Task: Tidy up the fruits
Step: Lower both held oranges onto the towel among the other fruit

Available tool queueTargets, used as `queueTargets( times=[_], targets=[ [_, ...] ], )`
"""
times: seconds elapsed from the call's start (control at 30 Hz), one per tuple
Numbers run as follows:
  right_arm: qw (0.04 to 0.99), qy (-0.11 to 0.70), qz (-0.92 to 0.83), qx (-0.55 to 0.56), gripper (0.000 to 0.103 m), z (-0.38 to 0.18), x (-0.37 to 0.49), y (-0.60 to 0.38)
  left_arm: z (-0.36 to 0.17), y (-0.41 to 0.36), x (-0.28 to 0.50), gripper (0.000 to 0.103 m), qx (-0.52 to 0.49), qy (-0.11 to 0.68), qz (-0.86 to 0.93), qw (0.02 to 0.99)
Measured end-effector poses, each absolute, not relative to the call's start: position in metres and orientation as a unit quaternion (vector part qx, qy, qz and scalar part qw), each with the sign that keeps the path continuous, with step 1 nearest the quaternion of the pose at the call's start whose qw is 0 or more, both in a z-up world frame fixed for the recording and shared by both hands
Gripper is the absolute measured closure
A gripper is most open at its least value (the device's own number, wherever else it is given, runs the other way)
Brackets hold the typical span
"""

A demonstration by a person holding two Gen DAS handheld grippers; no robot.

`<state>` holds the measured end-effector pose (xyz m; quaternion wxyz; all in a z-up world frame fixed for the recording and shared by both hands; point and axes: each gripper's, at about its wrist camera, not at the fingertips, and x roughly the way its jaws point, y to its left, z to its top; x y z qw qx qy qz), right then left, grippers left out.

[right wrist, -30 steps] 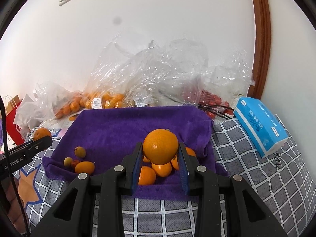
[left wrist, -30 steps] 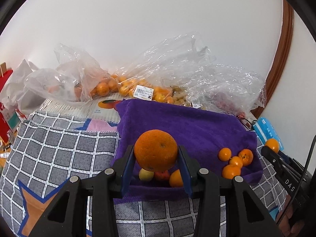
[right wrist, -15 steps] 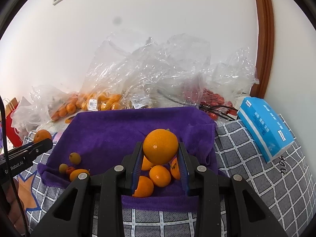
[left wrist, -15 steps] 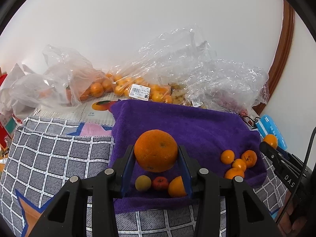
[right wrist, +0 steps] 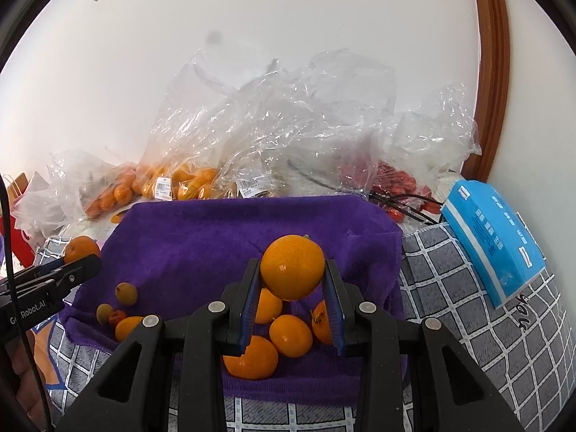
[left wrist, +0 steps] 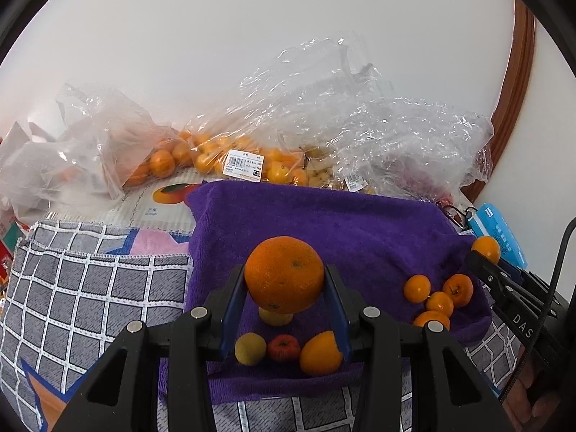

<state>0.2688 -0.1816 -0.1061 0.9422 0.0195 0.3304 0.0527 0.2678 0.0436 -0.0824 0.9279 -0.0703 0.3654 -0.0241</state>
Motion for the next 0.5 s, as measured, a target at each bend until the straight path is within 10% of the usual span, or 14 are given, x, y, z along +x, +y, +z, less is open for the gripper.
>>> queueTargets(
  times=[0.5],
  targets=[
    [0.941, 0.333, 0.057, 0.009, 0.069, -0.110, 0.285, -0.175, -0.081, 0.038, 0.284, 0.062, -0.056, 0.365, -0.033, 0.929]
  ],
)
